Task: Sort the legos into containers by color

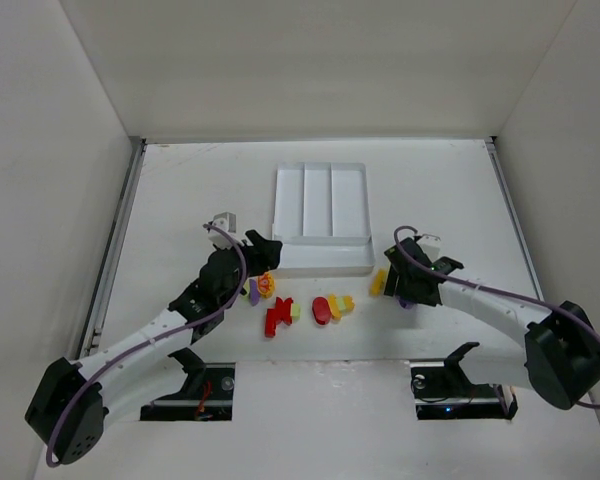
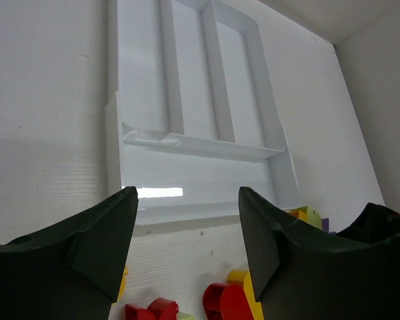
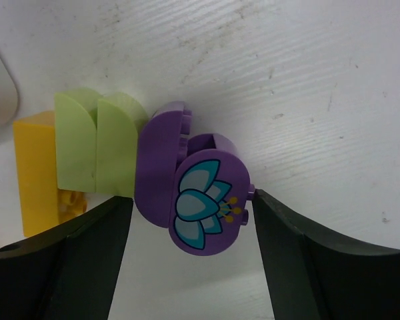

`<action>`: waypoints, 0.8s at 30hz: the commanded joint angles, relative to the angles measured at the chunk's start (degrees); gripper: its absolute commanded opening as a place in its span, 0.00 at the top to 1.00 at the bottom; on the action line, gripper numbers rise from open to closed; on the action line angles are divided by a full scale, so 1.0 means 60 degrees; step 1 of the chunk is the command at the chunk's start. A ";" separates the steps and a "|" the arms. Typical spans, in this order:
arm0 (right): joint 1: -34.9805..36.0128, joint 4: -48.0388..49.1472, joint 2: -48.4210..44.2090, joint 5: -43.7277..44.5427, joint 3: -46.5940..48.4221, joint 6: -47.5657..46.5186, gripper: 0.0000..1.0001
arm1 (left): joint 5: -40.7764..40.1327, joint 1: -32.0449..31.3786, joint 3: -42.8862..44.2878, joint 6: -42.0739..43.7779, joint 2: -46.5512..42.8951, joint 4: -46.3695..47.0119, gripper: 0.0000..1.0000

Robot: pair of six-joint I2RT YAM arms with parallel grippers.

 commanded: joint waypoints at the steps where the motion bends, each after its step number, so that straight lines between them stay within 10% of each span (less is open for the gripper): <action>1: -0.0152 0.0866 0.0074 -0.0357 0.0382 -0.0475 0.23 | 0.0258 0.0019 -0.0019 0.0087 -0.0057 0.0639 0.40; 13: -0.0094 0.1321 0.0894 -0.0592 0.0689 -0.0885 0.21 | 0.0258 -0.0142 -0.0019 0.0248 0.0602 0.1108 0.32; 24: 0.0286 0.1074 -0.0158 -0.0211 0.0221 -0.0359 0.47 | 0.0902 0.0033 -0.0005 0.0351 0.1144 0.1387 0.41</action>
